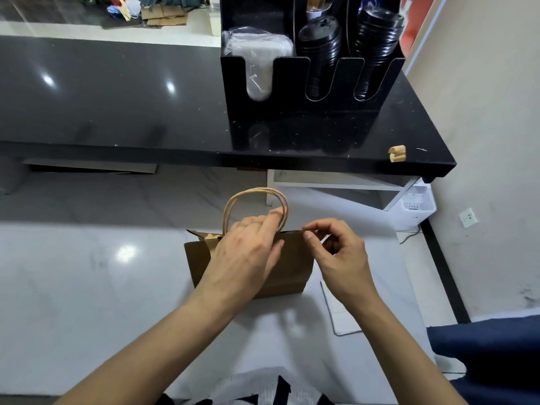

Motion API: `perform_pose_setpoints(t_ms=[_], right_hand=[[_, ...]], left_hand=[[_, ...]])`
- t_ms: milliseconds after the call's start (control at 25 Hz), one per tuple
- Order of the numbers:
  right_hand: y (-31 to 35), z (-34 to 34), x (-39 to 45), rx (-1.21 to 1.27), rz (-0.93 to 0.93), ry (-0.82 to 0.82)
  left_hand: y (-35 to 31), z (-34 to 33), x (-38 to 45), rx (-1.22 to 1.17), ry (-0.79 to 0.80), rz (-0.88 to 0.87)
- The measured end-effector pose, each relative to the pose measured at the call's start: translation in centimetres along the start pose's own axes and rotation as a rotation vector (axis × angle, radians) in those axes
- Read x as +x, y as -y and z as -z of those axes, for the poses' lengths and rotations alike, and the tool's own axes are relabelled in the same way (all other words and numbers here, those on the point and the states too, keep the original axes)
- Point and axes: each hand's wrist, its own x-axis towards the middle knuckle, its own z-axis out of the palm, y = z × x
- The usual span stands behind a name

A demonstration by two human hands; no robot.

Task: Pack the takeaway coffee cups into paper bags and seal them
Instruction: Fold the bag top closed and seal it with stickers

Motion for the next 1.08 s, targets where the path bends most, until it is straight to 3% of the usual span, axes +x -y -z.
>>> perform_pose_setpoints(t_ms=[360,440,600,680,760,880,1080], right_hand=[[-0.1,2.4,2.2,-0.018,0.051,0.162],[-0.1,4.1,3.8,-0.058,0.064,0.042],[0.4,10.0,8.9,-0.224,0.056,-0.408],[0.3,12.9,11.7,-0.328,0.018,-0.487],[-0.5,14.7,14.3,-0.452,-0.041,-0.425],[-1.0,15.2,16.0,-0.527,-0.136,-0.183],[-0.6,14.2,16.4,-0.395,-0.078,-0.14]], left_hand=[[0.0,-1.3,0.3,-0.059,-0.074,0.021],[0.1,-1.5,0.3,-0.067,-0.093,0.026],[0.1,-1.9,0.0,-0.082,-0.109,0.042],[0.2,-2.1,-0.1,-0.085,-0.11,0.044],[0.2,-2.1,0.0,-0.086,-0.114,0.049],[0.0,-2.0,0.1,-0.097,-0.123,0.053],[0.1,-2.1,0.2,-0.102,-0.133,0.047]])
